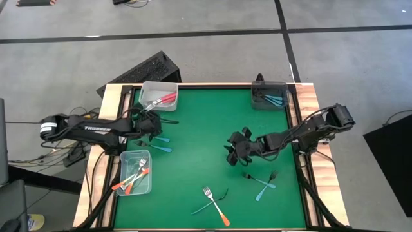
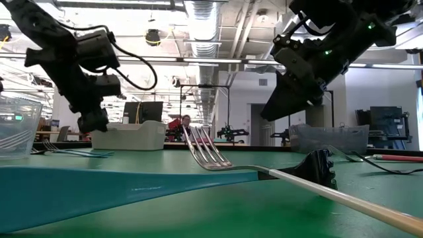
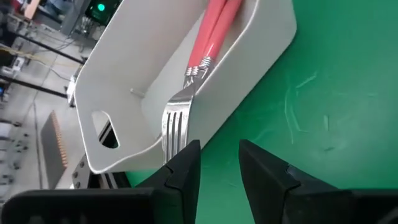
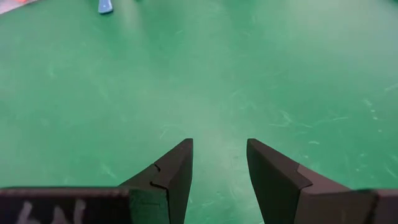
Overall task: Sort silverware by color (type)
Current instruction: Put the pink fork into the white bin
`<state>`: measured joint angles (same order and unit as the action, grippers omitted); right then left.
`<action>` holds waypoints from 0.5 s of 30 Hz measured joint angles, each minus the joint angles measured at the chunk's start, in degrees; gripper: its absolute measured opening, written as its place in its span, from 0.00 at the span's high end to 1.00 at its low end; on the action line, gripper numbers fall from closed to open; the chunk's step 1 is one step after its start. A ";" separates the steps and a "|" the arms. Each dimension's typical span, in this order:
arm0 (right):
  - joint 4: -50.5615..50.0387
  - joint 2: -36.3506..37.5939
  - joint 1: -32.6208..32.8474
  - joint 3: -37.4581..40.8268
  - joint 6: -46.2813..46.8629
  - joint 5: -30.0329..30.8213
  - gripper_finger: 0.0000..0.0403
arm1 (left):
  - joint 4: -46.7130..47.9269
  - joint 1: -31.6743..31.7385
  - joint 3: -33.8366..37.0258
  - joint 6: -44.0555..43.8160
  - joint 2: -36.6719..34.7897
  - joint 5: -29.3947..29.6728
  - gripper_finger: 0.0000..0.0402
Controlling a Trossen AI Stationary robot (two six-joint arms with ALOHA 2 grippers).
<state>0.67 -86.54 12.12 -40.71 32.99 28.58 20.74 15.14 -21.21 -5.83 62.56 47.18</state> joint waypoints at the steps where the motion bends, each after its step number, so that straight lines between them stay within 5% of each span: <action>1: 0.00 0.00 -0.02 0.00 -0.36 0.02 0.56 | -0.65 0.23 0.00 1.09 0.87 -0.10 0.75; 9: -0.14 0.00 -0.24 0.00 -2.10 0.06 0.56 | -2.28 2.67 0.00 4.35 3.84 1.60 0.73; 15: -0.31 0.00 -0.26 0.00 -2.60 0.42 0.56 | -2.28 4.58 0.00 4.66 3.83 1.41 0.83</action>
<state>0.36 -86.54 11.86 -40.71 30.38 28.99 18.46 19.72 -21.21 -1.17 66.39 48.59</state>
